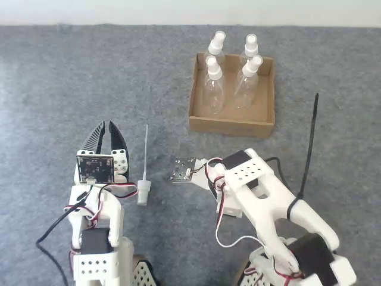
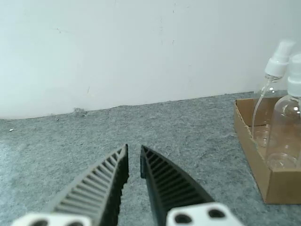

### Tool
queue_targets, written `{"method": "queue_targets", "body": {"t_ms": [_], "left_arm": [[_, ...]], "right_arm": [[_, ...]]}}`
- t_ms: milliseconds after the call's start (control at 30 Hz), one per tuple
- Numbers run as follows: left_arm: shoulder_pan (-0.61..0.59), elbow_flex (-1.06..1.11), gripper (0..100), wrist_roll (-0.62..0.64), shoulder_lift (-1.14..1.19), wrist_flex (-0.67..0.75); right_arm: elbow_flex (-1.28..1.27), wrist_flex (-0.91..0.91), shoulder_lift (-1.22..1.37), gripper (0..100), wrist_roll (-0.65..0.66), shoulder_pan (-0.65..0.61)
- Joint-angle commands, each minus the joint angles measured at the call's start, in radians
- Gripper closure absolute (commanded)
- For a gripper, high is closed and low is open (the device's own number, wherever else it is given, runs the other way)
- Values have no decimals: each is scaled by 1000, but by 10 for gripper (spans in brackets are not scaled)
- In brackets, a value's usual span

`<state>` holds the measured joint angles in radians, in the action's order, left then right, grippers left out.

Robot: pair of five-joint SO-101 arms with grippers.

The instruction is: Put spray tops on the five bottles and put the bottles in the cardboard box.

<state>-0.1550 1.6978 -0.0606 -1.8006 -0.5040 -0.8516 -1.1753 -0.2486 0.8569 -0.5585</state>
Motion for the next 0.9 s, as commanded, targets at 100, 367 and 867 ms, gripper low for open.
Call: {"method": "queue_targets", "body": {"t_ms": [100, 367, 867], "left_arm": [[-3, -13, 958, 9, -17, 28], [-3, -13, 958, 9, -17, 28], [-3, -13, 958, 9, -17, 28]], "right_arm": [[112, -10, -12, 852, 8, -8], [187, -93, -87, 888, -118, -12], [181, -97, -461, 928, -434, -114]]}}
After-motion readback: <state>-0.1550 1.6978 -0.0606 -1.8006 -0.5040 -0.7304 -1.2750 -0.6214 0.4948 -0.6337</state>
